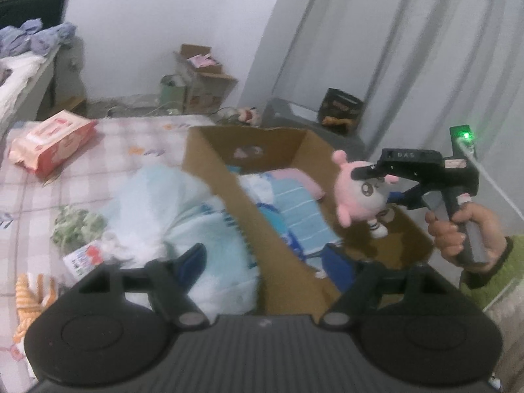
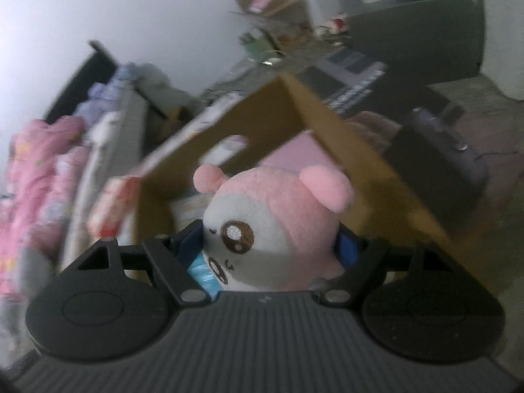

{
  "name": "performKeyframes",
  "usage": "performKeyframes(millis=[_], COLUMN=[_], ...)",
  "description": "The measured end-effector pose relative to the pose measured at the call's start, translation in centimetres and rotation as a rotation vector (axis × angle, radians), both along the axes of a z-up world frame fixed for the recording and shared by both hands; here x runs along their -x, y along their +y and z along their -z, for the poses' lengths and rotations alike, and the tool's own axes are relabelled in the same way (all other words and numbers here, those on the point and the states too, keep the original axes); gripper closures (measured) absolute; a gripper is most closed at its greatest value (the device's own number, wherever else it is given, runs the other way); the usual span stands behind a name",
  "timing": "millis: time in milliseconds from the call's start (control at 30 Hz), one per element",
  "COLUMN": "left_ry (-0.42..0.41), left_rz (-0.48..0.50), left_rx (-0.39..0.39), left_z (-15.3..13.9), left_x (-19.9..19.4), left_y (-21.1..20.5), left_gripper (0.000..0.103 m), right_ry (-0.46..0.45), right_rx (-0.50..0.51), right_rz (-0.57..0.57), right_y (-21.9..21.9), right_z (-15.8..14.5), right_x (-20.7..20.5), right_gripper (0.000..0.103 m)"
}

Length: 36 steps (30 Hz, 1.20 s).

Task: Organize soft objects
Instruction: 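Lower the pink plush toy into the cardboard box and open the right gripper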

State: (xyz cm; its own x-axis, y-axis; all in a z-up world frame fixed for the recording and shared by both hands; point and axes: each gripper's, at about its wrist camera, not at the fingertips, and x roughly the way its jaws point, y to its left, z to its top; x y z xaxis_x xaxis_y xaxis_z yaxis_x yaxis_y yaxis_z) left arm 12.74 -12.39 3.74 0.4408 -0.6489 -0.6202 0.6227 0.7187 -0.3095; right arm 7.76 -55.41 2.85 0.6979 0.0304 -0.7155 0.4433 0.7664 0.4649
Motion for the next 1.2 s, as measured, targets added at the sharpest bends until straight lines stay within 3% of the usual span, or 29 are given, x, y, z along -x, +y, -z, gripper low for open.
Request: performKeyframes(millis=[167, 433, 733, 933, 1200], left_ry=[0.022, 0.030, 0.019, 0.016, -0.008], left_rz=[-0.034, -0.053, -0.076, -0.110, -0.202], left_rx=[-0.015, -0.016, -0.016, -0.019, -0.028], left_z=[0.6, 0.7, 0.8, 0.7, 0.7], left_x=[-0.8, -1.0, -0.2, 0.6, 2.7], left_y=[1.0, 2.3, 4.1, 6.1, 10.7], left_gripper=[0.024, 0.024, 0.023, 0.020, 0.014], right_ry=[0.073, 0.145, 0.103, 0.088, 0.025], right_rx=[0.072, 0.255, 0.312, 0.292, 0.157], right_rz=[0.008, -0.030, 0.020, 0.009, -0.039], right_y=[-1.2, 1.0, 1.9, 2.5, 5.0], right_z=[2.8, 3.9, 0.8, 0.3, -0.3], right_x=[-2.9, -6.2, -3.7, -2.8, -1.1], right_gripper=[0.021, 0.018, 0.015, 0.015, 0.015])
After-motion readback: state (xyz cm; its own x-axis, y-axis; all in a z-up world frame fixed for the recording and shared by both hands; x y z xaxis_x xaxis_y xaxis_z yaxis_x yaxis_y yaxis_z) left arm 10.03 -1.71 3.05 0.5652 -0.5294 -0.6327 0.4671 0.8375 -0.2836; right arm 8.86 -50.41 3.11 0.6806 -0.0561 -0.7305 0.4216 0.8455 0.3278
